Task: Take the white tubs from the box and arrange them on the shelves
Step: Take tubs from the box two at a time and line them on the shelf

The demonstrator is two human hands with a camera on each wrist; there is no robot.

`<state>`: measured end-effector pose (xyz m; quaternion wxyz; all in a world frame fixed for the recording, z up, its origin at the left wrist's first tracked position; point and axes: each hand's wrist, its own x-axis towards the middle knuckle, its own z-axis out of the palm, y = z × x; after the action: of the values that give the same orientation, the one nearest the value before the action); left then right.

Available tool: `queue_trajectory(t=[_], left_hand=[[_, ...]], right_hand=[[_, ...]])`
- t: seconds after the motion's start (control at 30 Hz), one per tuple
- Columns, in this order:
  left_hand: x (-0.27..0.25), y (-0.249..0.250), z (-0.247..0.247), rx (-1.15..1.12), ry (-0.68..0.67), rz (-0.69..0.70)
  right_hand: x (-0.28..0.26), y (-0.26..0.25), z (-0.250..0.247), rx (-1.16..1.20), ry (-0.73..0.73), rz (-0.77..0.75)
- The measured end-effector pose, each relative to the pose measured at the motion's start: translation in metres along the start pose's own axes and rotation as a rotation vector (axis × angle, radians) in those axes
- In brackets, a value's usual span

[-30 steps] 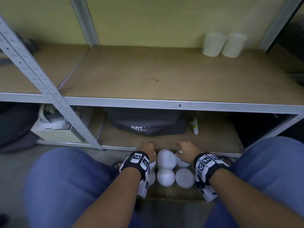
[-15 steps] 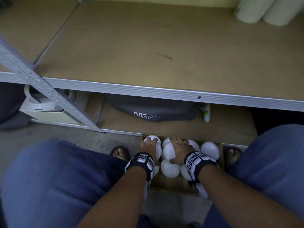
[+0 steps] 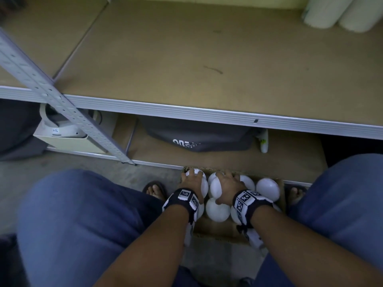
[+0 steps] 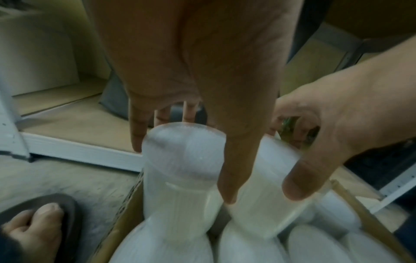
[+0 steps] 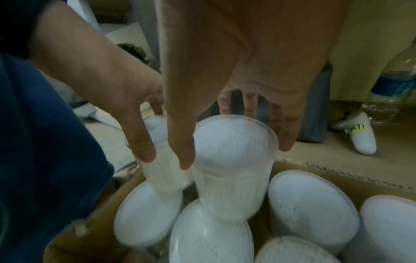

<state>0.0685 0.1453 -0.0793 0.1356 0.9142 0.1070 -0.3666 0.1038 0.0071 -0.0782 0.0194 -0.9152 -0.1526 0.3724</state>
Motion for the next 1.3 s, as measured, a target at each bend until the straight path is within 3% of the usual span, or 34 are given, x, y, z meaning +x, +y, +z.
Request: queue_trajectory(t=[0.33, 0.9, 1.3], left_hand=[[-0.045, 0.029, -0.078, 0.012, 0.215, 0.153], [-0.181, 0.070, -0.194, -0.049, 0.510, 0.423], [-0.195, 0.095, -0.246, -0.300, 0.735, 0.469]], right_hand=[[-0.049, 0.006, -0.070, 0.066, 0.131, -0.002], [-0.217, 0.021, -0.191, 0.106, 0.421, -0.076], [-0.235, 0.035, -0.246, 0.274, 0.745, -0.117]])
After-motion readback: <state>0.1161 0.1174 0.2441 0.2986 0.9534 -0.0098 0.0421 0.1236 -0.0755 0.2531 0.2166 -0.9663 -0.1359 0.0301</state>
